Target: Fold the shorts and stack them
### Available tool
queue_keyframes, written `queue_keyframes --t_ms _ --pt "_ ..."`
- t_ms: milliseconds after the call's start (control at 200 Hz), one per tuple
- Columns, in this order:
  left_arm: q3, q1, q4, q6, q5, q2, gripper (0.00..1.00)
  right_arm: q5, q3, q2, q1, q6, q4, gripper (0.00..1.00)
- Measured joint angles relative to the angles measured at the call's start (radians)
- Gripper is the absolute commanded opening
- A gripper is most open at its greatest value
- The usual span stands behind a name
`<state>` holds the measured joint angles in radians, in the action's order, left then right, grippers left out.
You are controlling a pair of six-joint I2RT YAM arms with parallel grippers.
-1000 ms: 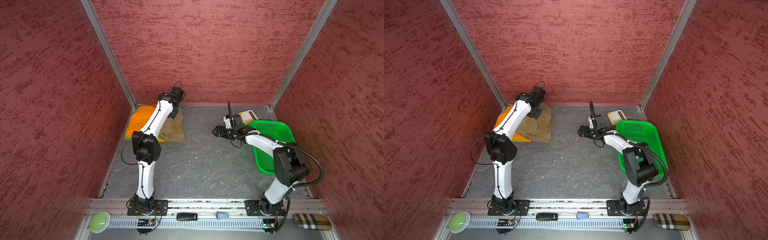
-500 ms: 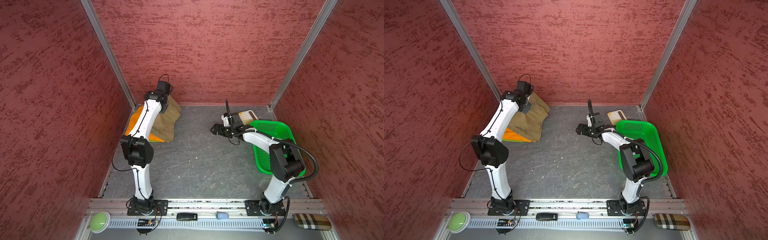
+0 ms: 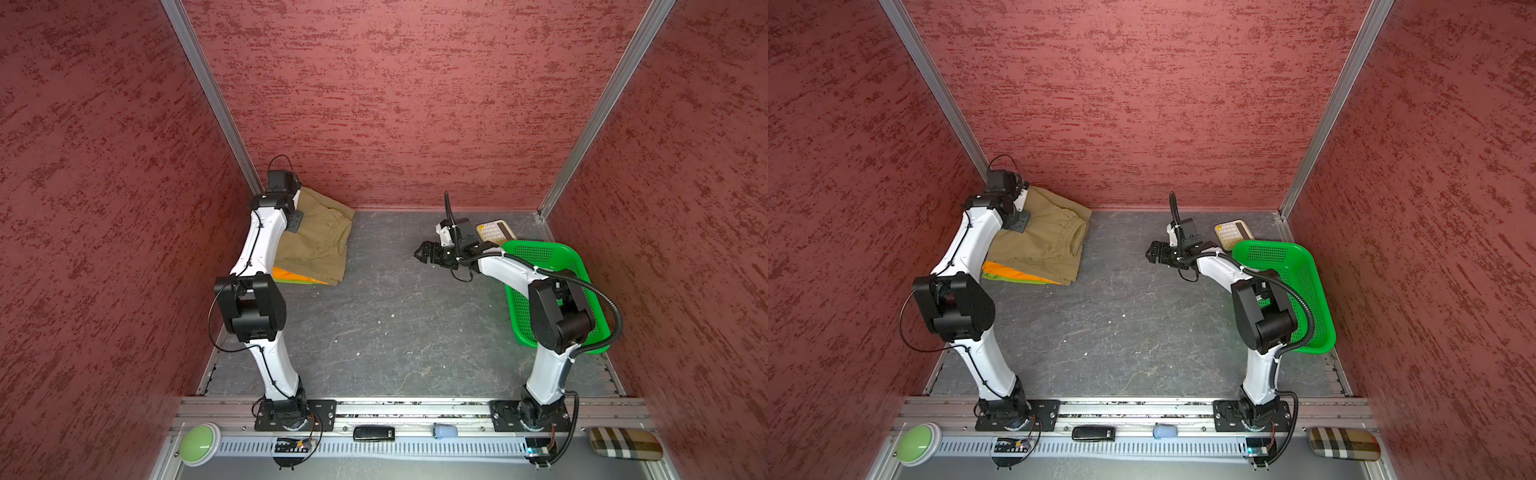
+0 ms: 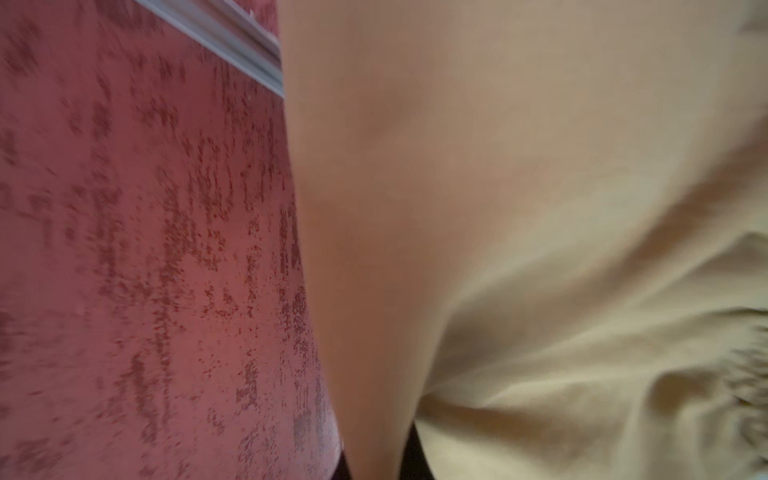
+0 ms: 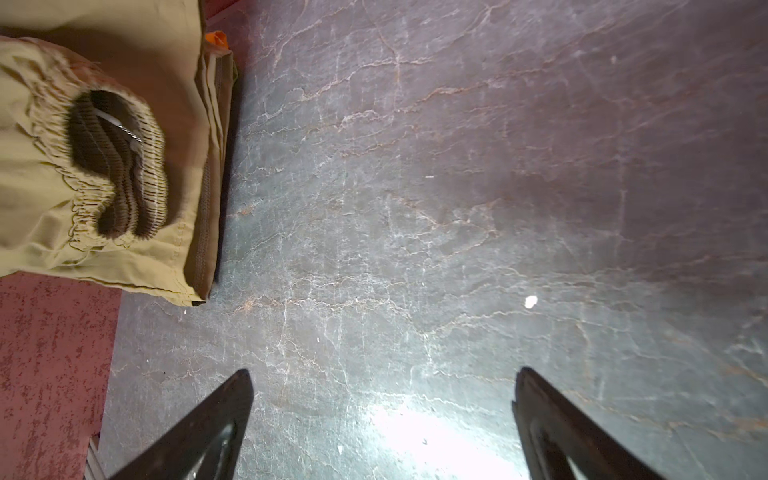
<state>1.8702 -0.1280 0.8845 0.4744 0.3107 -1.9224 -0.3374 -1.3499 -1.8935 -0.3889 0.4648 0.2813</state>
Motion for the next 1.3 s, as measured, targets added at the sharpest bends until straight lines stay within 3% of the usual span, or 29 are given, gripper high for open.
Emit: queue_keyframes --t_ms 180,215,261,341,361,546,731,932,1017,1142,1298 --pt "-0.011 -0.078 -0.092 0.007 -0.05 -0.076 0.01 0.0 0.0 -0.004 0.0 -0.008 0.027 0.99" --pt "-0.009 -0.087 -0.108 0.007 -0.048 -0.101 0.16 0.0 0.0 -0.004 0.0 -0.01 0.03 0.99" --pt "0.009 -0.096 -0.113 0.012 -0.035 -0.141 0.48 0.0 0.003 -0.002 0.0 -0.013 0.034 0.99" --pt "0.077 -0.102 -0.102 -0.005 0.017 -0.226 0.93 0.003 0.023 0.018 0.0 -0.023 0.043 0.99" --pt "0.095 -0.104 -0.1 -0.014 0.035 -0.247 1.0 0.008 0.031 0.029 0.0 -0.027 0.047 0.99" --pt "0.152 -0.105 -0.048 -0.123 0.085 -0.266 0.99 0.114 0.103 0.197 0.006 -0.055 0.076 0.99" --pt "0.093 -0.102 -0.079 -0.248 -0.043 -0.032 1.0 0.377 0.185 0.469 0.076 -0.095 0.057 0.99" --pt "-0.325 -0.051 -0.435 -0.351 -0.249 0.491 0.99 0.672 0.362 0.663 0.204 -0.164 -0.058 0.99" --pt "-0.541 -0.04 -0.603 -0.406 -0.318 0.64 0.99 0.764 0.457 0.694 0.263 -0.192 -0.12 0.99" --pt "-0.85 -0.043 -0.822 -0.485 -0.373 0.718 0.99 0.835 0.668 0.753 0.325 -0.256 -0.323 0.99" --pt "-1.152 -0.044 -0.962 -0.569 -0.368 0.633 0.99 0.846 0.946 0.755 0.356 -0.319 -0.597 0.99"
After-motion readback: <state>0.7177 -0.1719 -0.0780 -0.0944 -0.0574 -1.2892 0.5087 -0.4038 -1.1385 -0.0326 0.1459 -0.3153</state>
